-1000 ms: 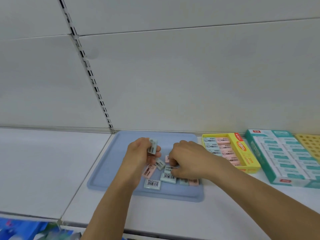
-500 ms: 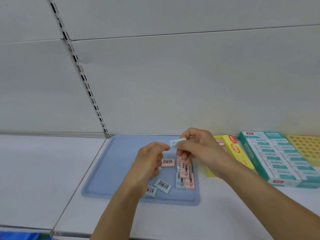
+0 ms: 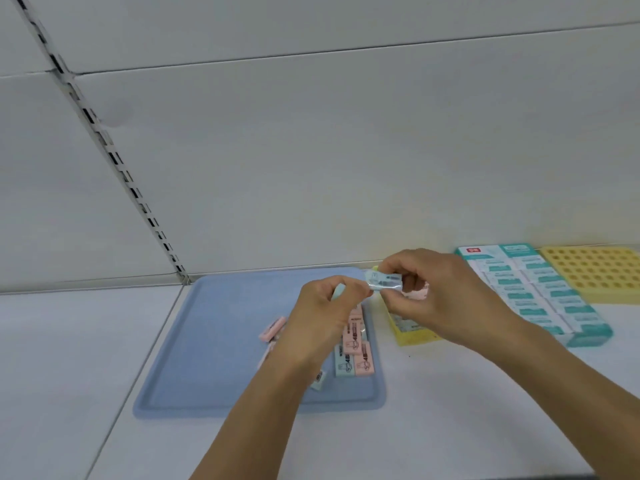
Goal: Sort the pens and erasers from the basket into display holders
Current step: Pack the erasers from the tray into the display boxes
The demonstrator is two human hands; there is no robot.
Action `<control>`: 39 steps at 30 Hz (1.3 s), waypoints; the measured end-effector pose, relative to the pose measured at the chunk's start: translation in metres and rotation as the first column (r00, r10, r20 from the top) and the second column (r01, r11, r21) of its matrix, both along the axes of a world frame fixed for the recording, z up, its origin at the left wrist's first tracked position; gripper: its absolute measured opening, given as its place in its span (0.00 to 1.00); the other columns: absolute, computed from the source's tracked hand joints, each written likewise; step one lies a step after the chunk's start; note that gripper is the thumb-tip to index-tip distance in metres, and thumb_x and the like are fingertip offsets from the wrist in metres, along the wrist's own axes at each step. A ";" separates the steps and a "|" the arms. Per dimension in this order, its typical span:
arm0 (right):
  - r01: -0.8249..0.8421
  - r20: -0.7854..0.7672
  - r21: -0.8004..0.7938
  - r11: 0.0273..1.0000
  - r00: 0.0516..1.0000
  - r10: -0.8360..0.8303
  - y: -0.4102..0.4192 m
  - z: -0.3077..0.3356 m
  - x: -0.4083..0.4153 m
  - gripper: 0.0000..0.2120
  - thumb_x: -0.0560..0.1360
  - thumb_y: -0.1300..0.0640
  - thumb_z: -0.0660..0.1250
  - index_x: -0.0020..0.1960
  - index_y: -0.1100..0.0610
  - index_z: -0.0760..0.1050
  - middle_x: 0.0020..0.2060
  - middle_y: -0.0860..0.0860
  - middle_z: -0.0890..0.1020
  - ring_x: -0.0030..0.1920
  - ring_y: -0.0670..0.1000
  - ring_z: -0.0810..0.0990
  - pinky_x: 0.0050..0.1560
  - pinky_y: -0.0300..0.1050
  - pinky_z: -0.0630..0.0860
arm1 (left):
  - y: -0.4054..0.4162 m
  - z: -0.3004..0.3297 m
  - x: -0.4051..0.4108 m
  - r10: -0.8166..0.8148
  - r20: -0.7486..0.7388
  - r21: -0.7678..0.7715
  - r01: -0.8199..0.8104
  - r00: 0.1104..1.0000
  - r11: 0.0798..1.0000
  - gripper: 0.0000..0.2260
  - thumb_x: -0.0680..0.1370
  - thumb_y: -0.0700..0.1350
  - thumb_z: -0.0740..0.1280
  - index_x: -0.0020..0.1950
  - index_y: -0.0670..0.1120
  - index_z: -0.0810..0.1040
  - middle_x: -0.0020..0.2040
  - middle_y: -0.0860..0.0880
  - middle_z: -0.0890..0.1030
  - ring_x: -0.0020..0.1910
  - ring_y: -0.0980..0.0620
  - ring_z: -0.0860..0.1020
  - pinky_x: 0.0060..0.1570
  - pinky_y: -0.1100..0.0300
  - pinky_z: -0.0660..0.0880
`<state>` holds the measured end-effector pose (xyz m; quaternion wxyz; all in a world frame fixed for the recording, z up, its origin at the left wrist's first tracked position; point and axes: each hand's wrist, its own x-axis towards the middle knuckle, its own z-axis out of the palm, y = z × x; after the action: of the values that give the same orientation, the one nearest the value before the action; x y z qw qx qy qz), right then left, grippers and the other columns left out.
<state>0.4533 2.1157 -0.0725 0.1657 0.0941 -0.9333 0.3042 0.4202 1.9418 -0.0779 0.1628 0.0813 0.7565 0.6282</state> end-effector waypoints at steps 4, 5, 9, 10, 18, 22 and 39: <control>0.127 0.068 0.066 0.990 0.989 -0.131 0.042 -0.002 0.002 0.06 0.70 0.54 0.73 0.46 0.46 0.79 0.40 0.41 0.77 0.43 0.42 0.75 0.45 0.42 0.73 | 0.013 -0.004 -0.008 -0.093 -0.019 -0.161 0.089 0.995 0.983 0.04 0.78 0.50 0.67 0.47 0.53 0.80 0.25 0.60 0.72 0.22 0.61 0.67 0.24 0.70 0.65; 0.119 0.110 0.128 0.985 0.985 -0.133 0.049 -0.005 0.004 0.07 0.70 0.52 0.73 0.47 0.46 0.79 0.42 0.41 0.76 0.44 0.42 0.75 0.47 0.43 0.73 | 0.015 -0.007 -0.010 -0.126 -0.019 -0.207 0.120 0.992 0.971 0.03 0.77 0.51 0.68 0.48 0.54 0.80 0.28 0.59 0.72 0.23 0.62 0.68 0.26 0.69 0.66; -0.016 0.296 0.282 0.959 0.952 -0.071 0.051 -0.013 0.003 0.11 0.72 0.48 0.71 0.54 0.45 0.79 0.46 0.40 0.74 0.46 0.41 0.72 0.51 0.42 0.71 | 0.025 -0.020 -0.005 -0.268 -0.129 -0.571 0.150 0.955 0.807 0.17 0.71 0.60 0.72 0.58 0.59 0.77 0.49 0.58 0.77 0.50 0.58 0.77 0.51 0.57 0.76; -0.036 0.321 0.286 0.958 0.945 -0.060 0.048 -0.014 0.001 0.10 0.73 0.48 0.71 0.54 0.45 0.79 0.46 0.40 0.74 0.47 0.42 0.72 0.52 0.41 0.71 | 0.027 -0.021 -0.002 -0.297 -0.190 -0.666 0.100 0.936 0.739 0.20 0.71 0.61 0.71 0.60 0.60 0.75 0.53 0.58 0.77 0.55 0.56 0.76 0.53 0.57 0.74; -0.016 0.380 0.237 0.971 0.922 -0.078 0.034 -0.017 -0.010 0.08 0.72 0.50 0.73 0.51 0.47 0.81 0.41 0.41 0.77 0.41 0.41 0.75 0.41 0.35 0.72 | 0.028 -0.022 0.003 -0.310 -0.304 -0.700 0.009 0.901 0.714 0.20 0.73 0.62 0.68 0.64 0.60 0.73 0.56 0.57 0.79 0.57 0.54 0.75 0.48 0.58 0.69; 0.000 0.353 0.203 0.979 0.933 -0.073 0.032 -0.021 -0.013 0.08 0.70 0.50 0.75 0.49 0.48 0.82 0.41 0.41 0.76 0.41 0.42 0.75 0.44 0.41 0.74 | 0.027 -0.020 0.004 -0.309 -0.277 -0.696 0.031 0.910 0.717 0.21 0.73 0.62 0.69 0.65 0.60 0.72 0.58 0.57 0.78 0.60 0.55 0.73 0.52 0.58 0.69; 0.023 0.289 -0.608 0.794 0.937 0.194 -0.002 0.003 0.009 0.03 0.75 0.67 0.68 0.47 0.62 0.81 0.39 0.61 0.83 0.37 0.50 0.81 0.42 0.46 0.79 | 0.018 -0.005 0.025 -0.216 -0.176 -0.085 0.204 0.960 0.975 0.24 0.76 0.37 0.64 0.67 0.56 0.63 0.48 0.56 0.74 0.39 0.64 0.75 0.41 0.67 0.73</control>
<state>0.4619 2.1137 -0.0692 0.0108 0.0259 -0.7967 0.6037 0.4452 1.9597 -0.0826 0.1605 0.2137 0.7756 0.5719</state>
